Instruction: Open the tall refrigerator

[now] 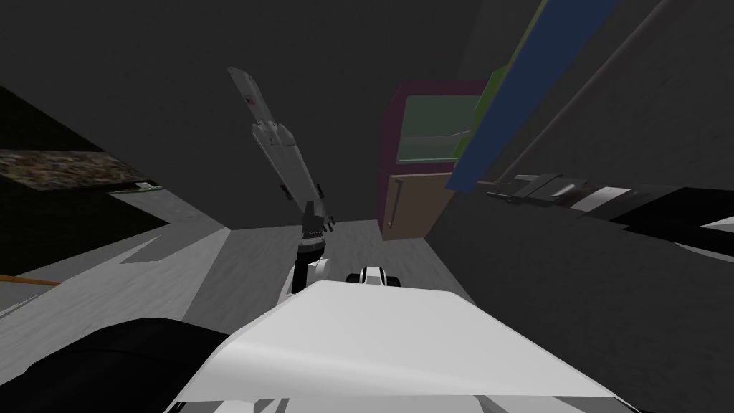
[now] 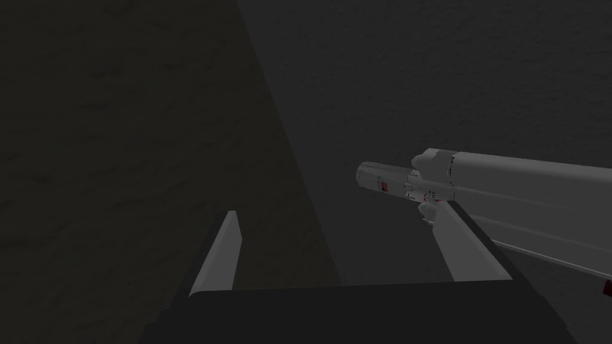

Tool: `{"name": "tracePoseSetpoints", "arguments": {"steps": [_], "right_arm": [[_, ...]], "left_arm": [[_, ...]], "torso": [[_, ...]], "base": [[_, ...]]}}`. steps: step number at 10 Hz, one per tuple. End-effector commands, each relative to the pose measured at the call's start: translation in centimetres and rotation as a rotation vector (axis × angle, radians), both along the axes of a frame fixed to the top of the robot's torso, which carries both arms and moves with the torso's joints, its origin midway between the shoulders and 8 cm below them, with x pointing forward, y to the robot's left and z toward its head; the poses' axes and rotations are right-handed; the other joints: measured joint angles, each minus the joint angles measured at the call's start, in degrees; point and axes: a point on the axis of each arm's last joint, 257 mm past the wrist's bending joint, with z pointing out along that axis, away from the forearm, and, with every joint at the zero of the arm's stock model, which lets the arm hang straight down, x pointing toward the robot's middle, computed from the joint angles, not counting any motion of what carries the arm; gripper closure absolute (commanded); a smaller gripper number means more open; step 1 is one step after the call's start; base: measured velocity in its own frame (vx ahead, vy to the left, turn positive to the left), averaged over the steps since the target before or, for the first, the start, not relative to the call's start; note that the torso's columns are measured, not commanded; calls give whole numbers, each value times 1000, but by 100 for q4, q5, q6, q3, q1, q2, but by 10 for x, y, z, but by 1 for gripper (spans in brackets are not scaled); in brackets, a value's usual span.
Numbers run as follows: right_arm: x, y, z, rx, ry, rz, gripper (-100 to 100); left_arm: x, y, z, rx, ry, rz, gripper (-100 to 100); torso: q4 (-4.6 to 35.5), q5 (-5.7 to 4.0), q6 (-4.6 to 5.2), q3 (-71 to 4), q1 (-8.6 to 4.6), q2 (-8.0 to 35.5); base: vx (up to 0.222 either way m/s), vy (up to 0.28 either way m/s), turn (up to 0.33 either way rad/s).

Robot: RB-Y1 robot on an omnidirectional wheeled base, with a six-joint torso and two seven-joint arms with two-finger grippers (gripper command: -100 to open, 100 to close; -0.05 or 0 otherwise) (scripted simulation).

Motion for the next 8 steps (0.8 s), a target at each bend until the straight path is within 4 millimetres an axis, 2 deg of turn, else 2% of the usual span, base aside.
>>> {"name": "tracePoseSetpoints", "arguments": {"steps": [1, 5, 6, 7, 8], "right_arm": [[-1, -4, 13, -2, -26, -5, 100], [-3, -4, 14, -3, -28, 5, 100], [-3, -2, 6, 0, -10, 14, 100], [-3, -4, 6, 0, -11, 15, 100], [-3, -4, 6, 0, -11, 15, 100]], "left_arm": [[0, 0, 0, 0, 0, 0, 0], [0, 0, 0, 0, 0, 0, 0], [0, 0, 0, 0, 0, 0, 0], [0, 0, 0, 0, 0, 0, 0], [0, 0, 0, 0, 0, 0, 0]], "torso": [[-4, 1, -12, -3, 1, -1], [17, -3, -4, 40, -15, 61], [17, 2, 19, 36, 8, 47], [-1, 1, 18, 32, 61, 28], [-6, 1, -15, 28, 33, 36]], "base": [[-197, -283, 339], [-275, -242, 229], [-82, -102, 8], [-111, -168, 188], [-154, -200, 174]]}}
